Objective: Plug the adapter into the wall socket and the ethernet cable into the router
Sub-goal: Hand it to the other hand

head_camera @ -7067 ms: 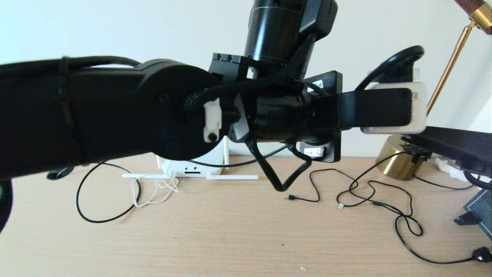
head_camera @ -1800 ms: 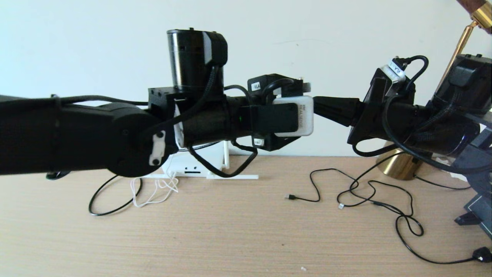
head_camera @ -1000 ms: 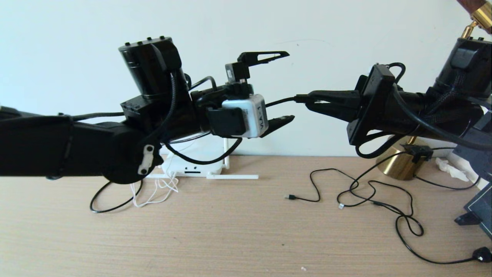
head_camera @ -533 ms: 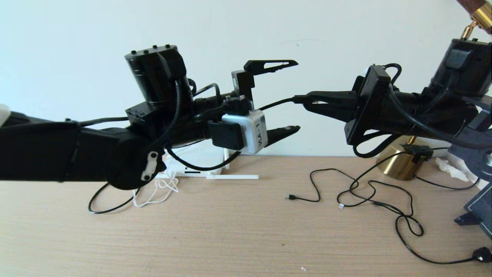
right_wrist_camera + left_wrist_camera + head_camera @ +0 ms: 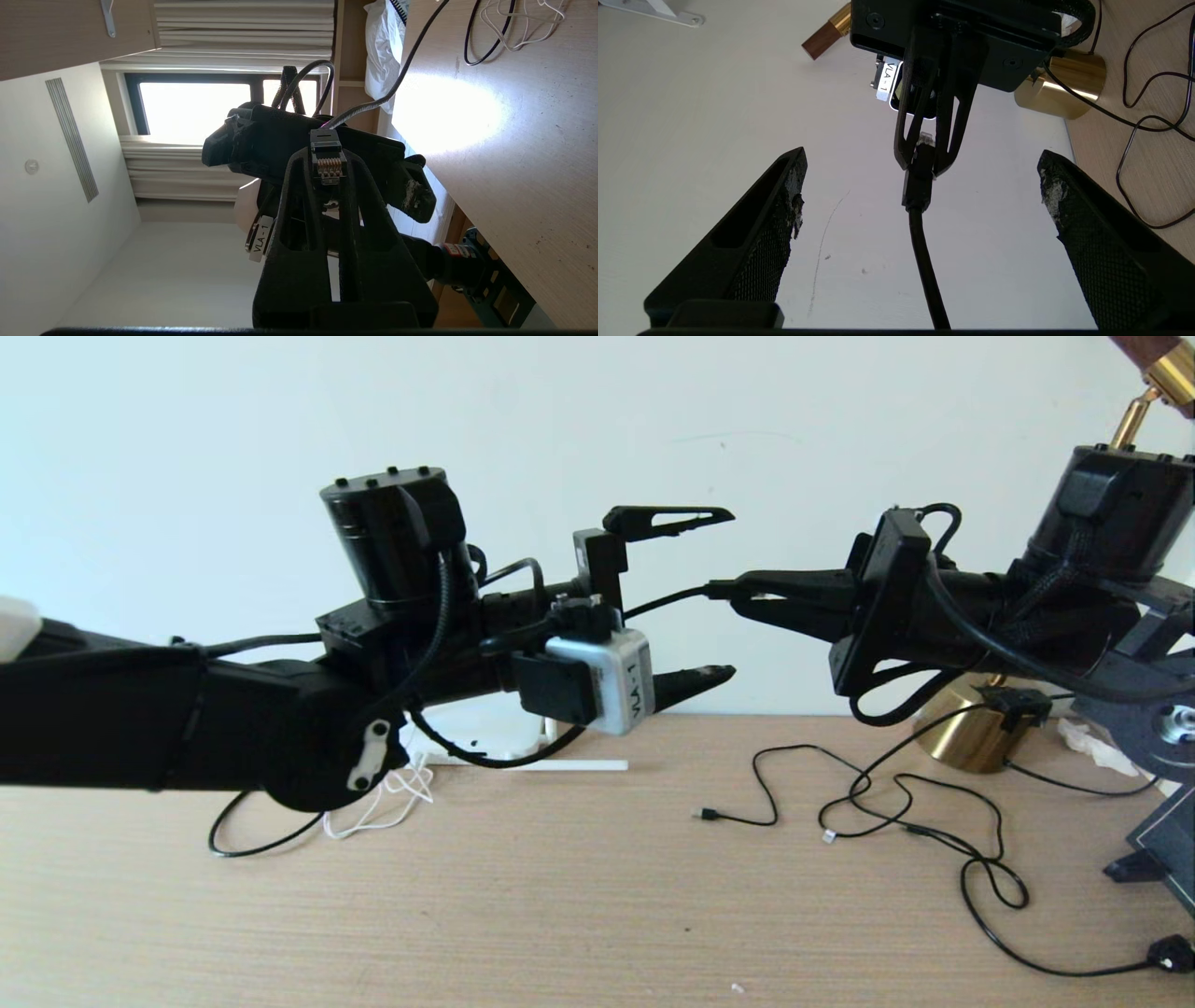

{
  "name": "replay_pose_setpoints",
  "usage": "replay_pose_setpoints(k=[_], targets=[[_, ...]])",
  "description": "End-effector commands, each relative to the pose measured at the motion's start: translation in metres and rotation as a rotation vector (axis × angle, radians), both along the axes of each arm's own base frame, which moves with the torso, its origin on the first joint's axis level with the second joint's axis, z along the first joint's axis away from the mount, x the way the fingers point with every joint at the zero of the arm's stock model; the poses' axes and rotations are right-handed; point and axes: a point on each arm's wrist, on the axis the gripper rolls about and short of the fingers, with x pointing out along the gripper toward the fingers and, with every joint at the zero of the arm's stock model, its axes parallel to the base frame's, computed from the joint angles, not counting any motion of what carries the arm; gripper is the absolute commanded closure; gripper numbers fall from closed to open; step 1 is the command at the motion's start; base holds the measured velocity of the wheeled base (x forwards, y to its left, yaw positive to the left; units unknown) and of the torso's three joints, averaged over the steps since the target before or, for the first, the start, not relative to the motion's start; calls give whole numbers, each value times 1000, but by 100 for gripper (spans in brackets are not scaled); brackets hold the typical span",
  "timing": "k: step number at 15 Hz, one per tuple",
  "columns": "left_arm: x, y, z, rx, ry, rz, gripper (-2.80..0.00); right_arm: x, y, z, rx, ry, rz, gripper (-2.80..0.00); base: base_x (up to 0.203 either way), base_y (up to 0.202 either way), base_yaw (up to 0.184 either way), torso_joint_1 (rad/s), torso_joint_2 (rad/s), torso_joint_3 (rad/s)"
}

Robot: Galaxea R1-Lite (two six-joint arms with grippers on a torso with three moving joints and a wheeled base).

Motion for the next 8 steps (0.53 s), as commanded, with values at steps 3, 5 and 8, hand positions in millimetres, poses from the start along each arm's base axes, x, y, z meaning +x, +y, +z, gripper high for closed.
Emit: replay_pose_setpoints(k=[3,5,8], targets=[[-1,0,0,0,-9,-5,-280,0,0,-1,2,7,6,0,0,0,0,0,0,0],[-2,-1,1,-1,-9,-9,-280,0,1,-1,1,8,8,0,0,0,0,0,0,0],[-4,-3,2,-4,-11,-15,-280,0,1,-2,1,10,9,0,0,0,0,0,0,0]])
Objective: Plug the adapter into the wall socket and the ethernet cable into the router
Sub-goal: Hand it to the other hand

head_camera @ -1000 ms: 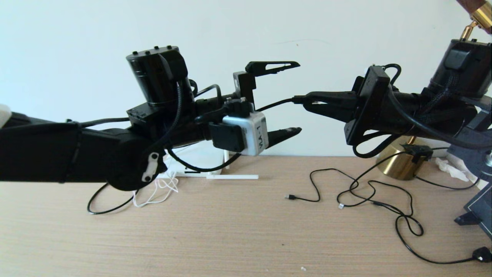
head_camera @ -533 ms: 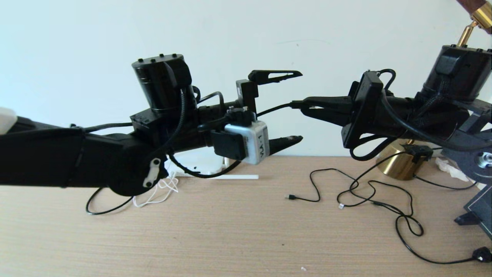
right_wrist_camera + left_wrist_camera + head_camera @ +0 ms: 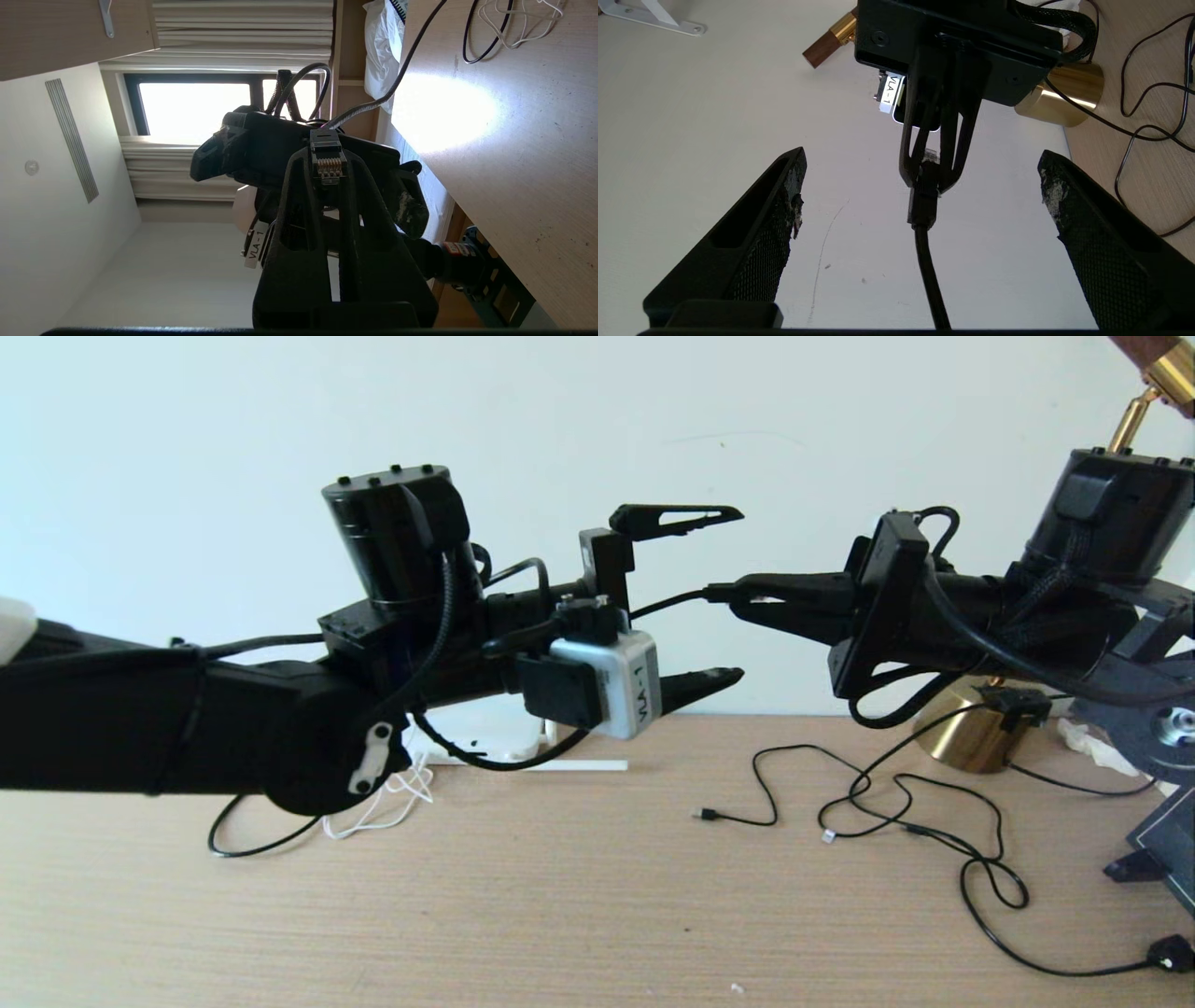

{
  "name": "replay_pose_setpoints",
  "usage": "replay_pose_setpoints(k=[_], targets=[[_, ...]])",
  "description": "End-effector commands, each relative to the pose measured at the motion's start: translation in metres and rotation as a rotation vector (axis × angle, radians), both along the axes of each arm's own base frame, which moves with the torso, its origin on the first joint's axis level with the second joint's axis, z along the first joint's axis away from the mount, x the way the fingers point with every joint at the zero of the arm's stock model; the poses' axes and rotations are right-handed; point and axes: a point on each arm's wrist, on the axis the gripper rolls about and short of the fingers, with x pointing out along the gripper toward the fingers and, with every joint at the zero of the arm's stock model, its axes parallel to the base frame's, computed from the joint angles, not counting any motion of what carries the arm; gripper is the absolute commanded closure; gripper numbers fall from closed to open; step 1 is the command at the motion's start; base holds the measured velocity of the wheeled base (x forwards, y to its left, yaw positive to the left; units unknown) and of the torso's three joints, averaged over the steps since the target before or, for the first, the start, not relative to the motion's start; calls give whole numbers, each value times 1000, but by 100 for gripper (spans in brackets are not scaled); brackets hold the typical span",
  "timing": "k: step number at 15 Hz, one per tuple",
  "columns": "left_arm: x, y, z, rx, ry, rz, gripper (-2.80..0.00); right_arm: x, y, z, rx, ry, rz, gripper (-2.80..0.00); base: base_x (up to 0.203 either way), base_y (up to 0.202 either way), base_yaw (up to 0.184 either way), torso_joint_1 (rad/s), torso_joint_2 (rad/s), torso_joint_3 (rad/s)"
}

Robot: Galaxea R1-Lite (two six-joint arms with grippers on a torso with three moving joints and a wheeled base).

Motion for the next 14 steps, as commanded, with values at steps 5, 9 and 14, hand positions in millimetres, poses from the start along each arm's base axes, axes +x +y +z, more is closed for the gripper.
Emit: replay_pose_setpoints(k=[5,9,14], targets=[[0,0,1,-2,-13,-3,-280,-2,1,-4,-3,15,13,0,0,0,0,0,0,0],[3,1,-2,3,-4,6,-280,-5,0,-3,-3,13,22,0,0,0,0,0,0,0],[17,5,-10,5,5,35,-280,-8,-1,-4,-6,17,26,0,0,0,0,0,0,0]])
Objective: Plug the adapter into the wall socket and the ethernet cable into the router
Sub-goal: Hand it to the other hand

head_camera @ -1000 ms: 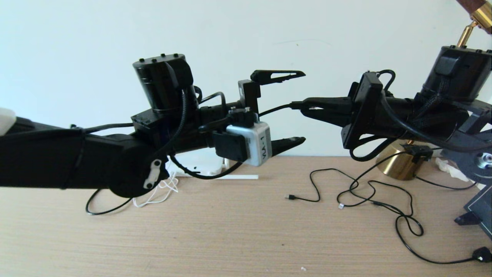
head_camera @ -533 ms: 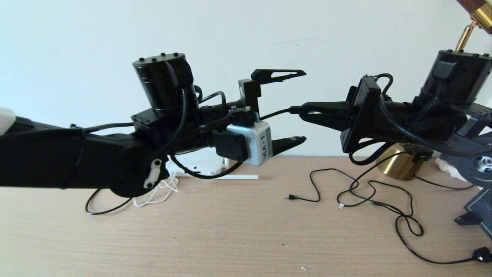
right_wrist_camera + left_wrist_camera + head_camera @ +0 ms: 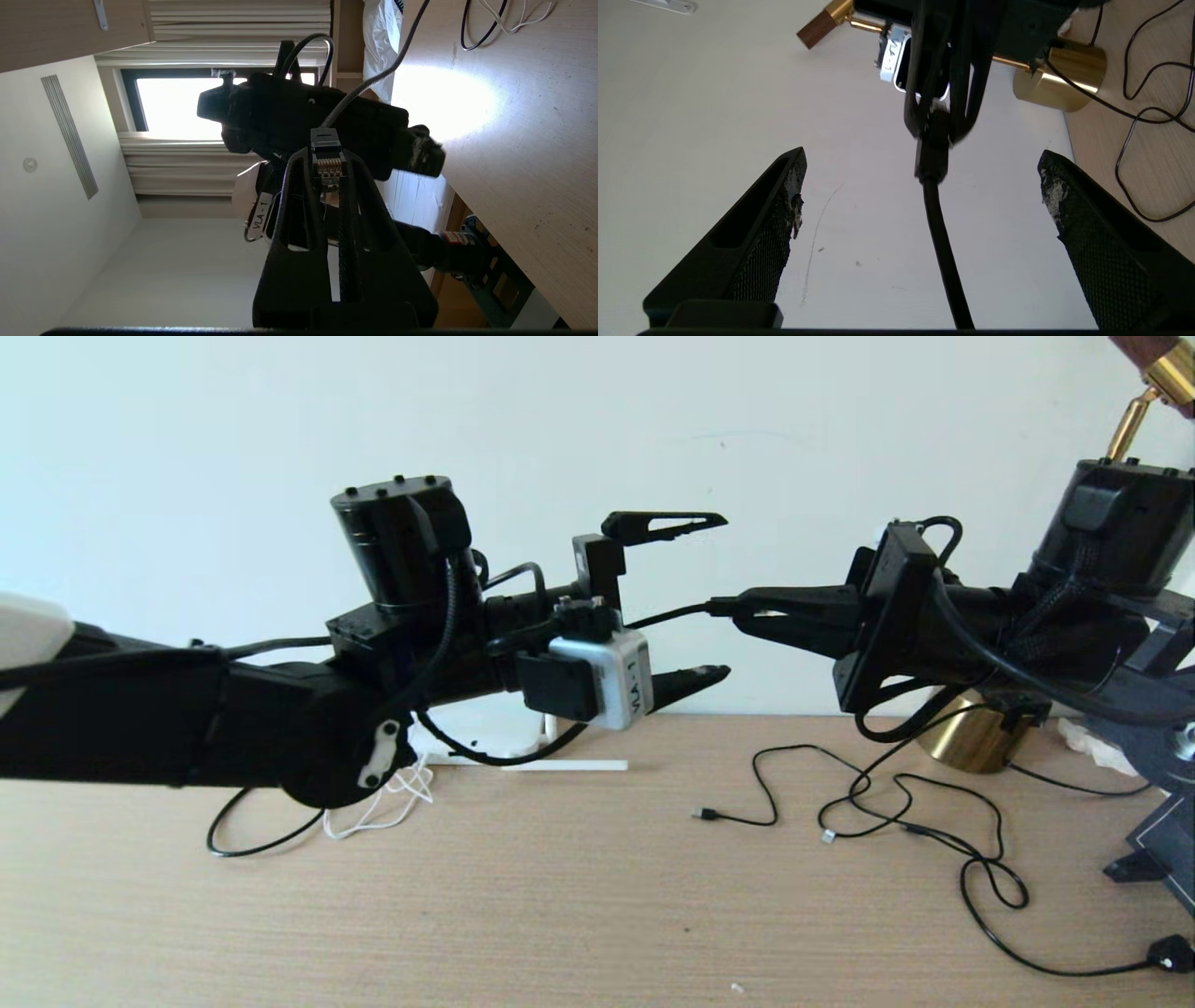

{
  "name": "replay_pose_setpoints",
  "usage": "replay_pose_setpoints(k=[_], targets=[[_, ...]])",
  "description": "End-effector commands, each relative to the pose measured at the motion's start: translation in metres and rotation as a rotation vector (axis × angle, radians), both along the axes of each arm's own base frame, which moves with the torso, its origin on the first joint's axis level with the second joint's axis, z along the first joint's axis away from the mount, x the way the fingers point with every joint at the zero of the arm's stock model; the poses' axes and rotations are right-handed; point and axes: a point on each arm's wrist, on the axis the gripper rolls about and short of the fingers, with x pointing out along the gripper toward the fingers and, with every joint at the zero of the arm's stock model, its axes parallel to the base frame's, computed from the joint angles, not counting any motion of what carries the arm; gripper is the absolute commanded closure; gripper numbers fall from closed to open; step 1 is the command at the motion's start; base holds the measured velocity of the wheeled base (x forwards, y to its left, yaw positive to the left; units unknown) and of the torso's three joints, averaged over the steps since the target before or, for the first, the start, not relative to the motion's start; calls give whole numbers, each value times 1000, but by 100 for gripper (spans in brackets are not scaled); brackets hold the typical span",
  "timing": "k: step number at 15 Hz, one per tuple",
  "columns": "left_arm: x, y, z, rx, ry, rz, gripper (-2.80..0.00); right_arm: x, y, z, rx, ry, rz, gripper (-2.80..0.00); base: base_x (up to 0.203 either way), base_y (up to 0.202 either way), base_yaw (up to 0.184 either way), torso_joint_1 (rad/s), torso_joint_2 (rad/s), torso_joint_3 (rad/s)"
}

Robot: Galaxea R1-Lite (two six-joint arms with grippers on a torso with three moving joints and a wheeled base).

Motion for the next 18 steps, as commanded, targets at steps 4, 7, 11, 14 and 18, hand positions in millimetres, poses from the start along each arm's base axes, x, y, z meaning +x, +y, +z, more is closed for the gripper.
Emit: replay_pose_setpoints(k=[4,7,11,14,18], targets=[[8,2,-6,8,1,16,-280,-5,-2,0,2,5,6,0,0,0,0,0,0,0],[8,3,-6,8,1,16,-280,-4,-2,-1,0,8,12,0,0,0,0,0,0,0],[6,4,-7,12,1,7,-280,-5,-1,-4,-5,17,30,0,0,0,0,0,0,0],[0,4,-8,18,4,-10,-280,-3,-1,-7,-10,27,29,0,0,0,0,0,0,0],[-3,4,-8,19,8,-16,-280,-1,0,-10,-20,5,29,0,0,0,0,0,0,0]])
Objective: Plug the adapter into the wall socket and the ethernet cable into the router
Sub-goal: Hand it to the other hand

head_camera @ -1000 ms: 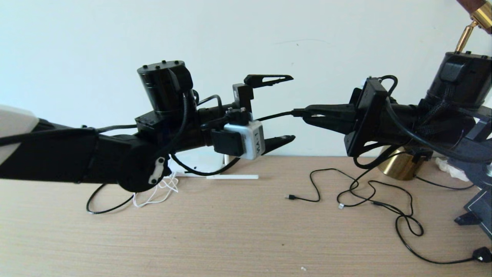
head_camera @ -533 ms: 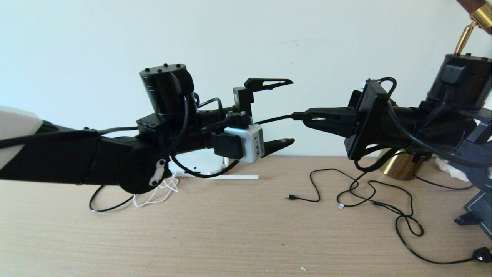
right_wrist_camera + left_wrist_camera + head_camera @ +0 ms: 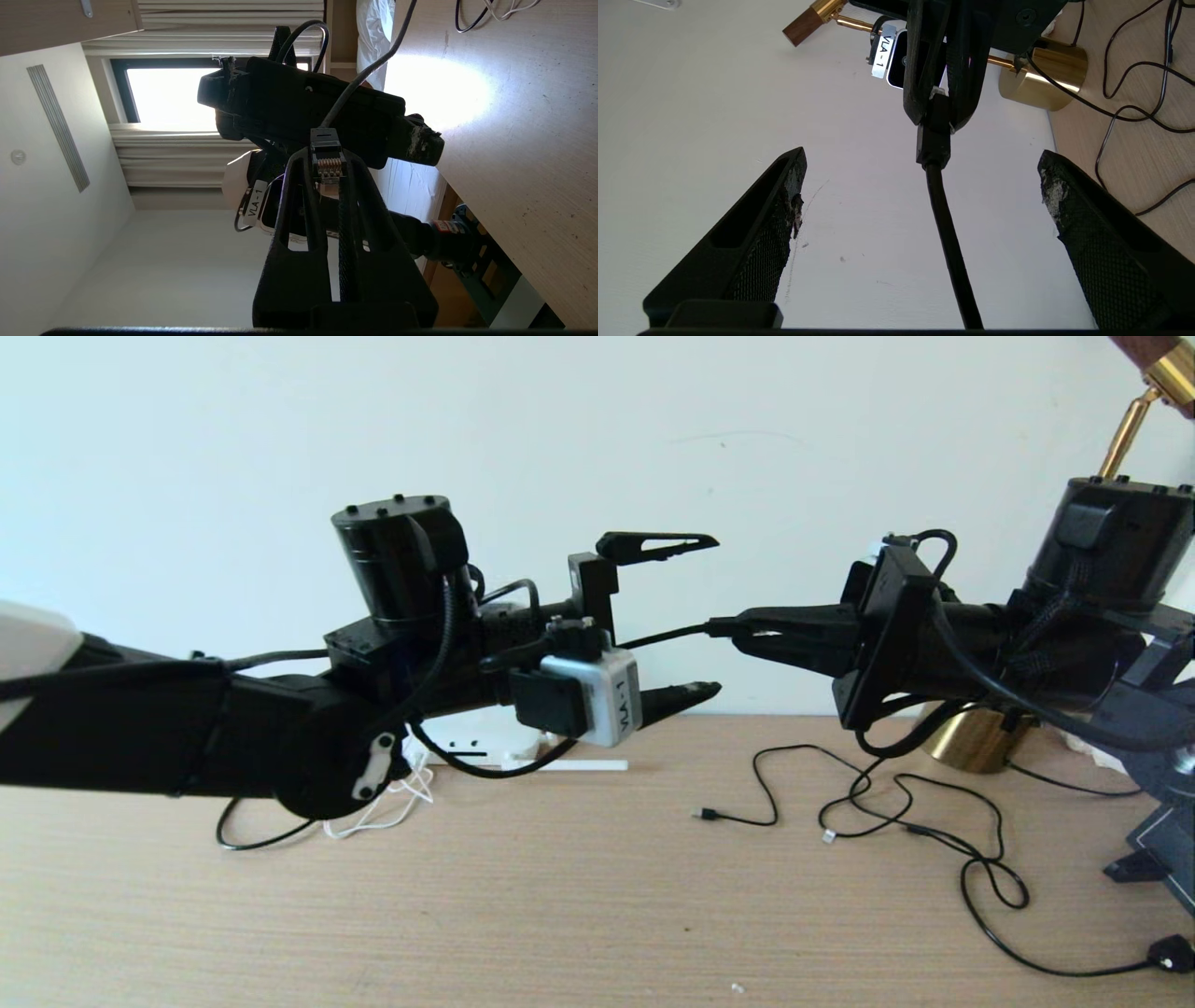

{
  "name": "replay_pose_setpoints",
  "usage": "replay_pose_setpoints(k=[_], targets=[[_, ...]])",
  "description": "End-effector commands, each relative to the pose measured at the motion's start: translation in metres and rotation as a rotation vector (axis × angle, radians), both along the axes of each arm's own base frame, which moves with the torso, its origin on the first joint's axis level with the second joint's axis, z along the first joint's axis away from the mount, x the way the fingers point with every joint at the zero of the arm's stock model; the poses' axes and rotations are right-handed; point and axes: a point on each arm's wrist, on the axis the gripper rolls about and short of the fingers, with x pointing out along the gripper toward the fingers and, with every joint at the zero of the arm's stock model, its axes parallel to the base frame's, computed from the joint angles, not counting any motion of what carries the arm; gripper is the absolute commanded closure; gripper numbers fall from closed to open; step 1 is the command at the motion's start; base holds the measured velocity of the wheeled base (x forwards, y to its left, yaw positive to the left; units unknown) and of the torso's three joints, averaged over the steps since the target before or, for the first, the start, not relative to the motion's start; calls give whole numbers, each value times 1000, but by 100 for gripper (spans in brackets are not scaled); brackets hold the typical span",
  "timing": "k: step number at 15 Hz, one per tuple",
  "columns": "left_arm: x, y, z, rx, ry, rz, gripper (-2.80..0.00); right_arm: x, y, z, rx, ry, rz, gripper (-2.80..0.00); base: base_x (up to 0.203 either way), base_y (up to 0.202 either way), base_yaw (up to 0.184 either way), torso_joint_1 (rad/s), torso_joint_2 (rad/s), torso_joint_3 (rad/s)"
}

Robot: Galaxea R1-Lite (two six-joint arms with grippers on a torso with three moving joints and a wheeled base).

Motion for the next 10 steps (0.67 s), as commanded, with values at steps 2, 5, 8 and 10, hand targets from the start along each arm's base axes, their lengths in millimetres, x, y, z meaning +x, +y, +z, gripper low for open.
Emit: replay_pose_setpoints(k=[2,5,8,10], targets=[[-1,1,1,-1,-11,-4,0,1,1,-1,2,8,6,0,0,0,0,0,0,0],[-5,-4,-1,3,-4,-19,0,2,1,-3,-1,12,6,0,0,0,0,0,0,0],[-6,-6,-4,7,2,-25,0,2,1,-3,-1,11,6,0,0,0,0,0,0,0],[-5,-7,-5,9,5,-27,0,2,1,-2,0,11,5,0,0,0,0,0,0,0]])
